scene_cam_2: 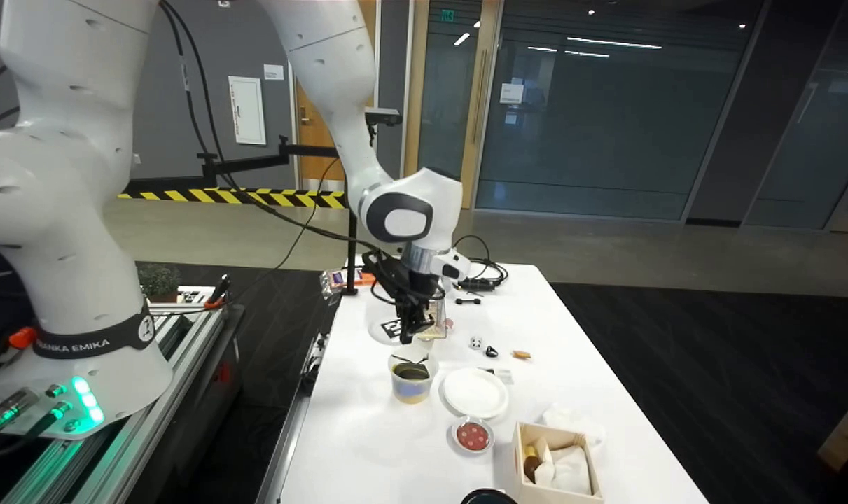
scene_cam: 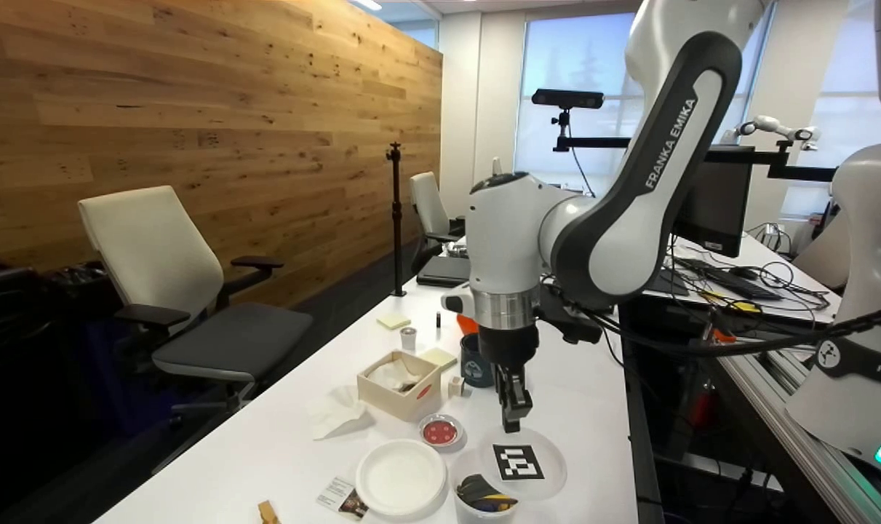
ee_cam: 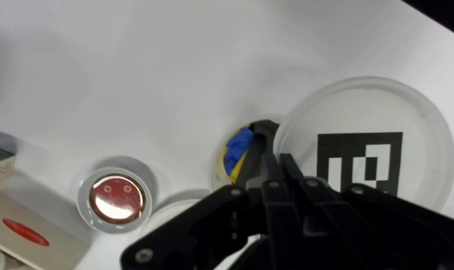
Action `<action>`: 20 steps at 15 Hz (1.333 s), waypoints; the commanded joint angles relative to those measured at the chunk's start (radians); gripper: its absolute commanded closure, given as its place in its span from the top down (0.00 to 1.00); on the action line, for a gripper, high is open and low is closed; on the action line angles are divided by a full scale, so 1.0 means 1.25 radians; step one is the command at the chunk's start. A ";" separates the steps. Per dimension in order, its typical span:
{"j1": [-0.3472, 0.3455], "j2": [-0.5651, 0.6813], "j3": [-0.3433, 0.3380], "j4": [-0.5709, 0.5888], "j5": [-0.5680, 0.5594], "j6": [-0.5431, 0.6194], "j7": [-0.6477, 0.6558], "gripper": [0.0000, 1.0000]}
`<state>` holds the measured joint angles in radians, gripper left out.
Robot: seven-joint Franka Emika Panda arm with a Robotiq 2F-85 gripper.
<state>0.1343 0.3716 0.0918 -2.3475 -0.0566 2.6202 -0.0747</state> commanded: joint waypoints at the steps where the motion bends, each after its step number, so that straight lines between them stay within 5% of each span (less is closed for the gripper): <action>1: 0.023 0.015 0.035 0.143 -0.006 -0.166 -0.009 0.01; 11: 0.003 0.228 0.007 0.517 -0.022 -0.365 -0.084 0.01; 20: -0.004 0.271 -0.031 0.564 -0.032 -0.361 -0.060 0.01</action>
<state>0.1405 0.6980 0.0489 -1.6646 -0.0769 2.1866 -0.1652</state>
